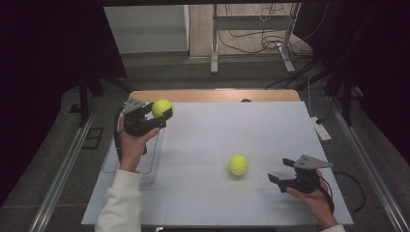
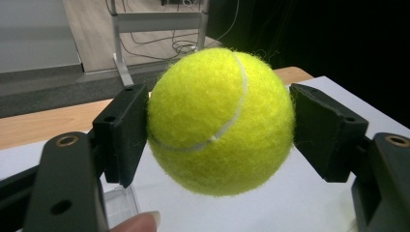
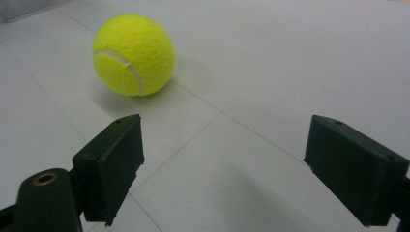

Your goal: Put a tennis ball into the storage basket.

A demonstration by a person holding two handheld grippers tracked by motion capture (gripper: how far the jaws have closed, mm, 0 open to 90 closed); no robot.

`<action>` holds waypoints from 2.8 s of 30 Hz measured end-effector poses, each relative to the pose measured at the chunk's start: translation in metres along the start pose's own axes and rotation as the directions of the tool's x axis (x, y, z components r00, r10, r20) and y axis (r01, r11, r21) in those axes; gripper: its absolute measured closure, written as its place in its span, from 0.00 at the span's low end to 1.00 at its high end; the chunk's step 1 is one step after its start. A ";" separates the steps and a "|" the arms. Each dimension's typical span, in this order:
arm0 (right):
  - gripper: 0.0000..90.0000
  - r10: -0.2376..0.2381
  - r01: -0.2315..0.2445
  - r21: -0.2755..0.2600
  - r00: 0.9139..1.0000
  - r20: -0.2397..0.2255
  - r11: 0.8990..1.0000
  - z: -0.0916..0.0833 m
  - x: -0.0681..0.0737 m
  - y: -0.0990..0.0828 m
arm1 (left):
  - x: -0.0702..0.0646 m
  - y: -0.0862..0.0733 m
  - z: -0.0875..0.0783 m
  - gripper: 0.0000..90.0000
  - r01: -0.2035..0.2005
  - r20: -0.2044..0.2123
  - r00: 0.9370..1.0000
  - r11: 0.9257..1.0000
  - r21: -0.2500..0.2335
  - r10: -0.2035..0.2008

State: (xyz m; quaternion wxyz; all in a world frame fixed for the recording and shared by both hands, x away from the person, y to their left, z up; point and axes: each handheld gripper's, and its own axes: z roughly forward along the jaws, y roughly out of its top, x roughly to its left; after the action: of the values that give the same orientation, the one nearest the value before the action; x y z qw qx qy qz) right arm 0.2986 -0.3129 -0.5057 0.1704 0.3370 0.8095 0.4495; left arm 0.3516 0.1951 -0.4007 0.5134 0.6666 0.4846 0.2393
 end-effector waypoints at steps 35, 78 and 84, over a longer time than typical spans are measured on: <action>0.16 -0.002 0.002 0.004 1.000 0.003 1.000 0.000 -0.001 0.000 | 0.042 -0.012 -0.004 0.29 0.052 -0.168 0.985 0.998 0.030 -0.046; 0.16 -0.003 0.003 0.005 1.000 0.004 1.000 0.000 -0.001 0.000 | 0.077 -0.022 -0.003 0.29 0.066 -0.309 0.950 0.996 0.063 -0.043; 0.16 -0.002 0.002 0.005 1.000 0.003 1.000 0.000 -0.001 0.000 | 0.079 -0.023 -0.003 0.29 0.066 -0.320 0.946 0.995 0.069 -0.041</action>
State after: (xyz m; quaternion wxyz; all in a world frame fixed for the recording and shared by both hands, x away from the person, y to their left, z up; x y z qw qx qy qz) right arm 0.2989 -0.3133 -0.5061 0.1711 0.3370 0.8108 0.4470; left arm 0.3731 0.2672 -0.4353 0.4080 0.6255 0.5880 0.3105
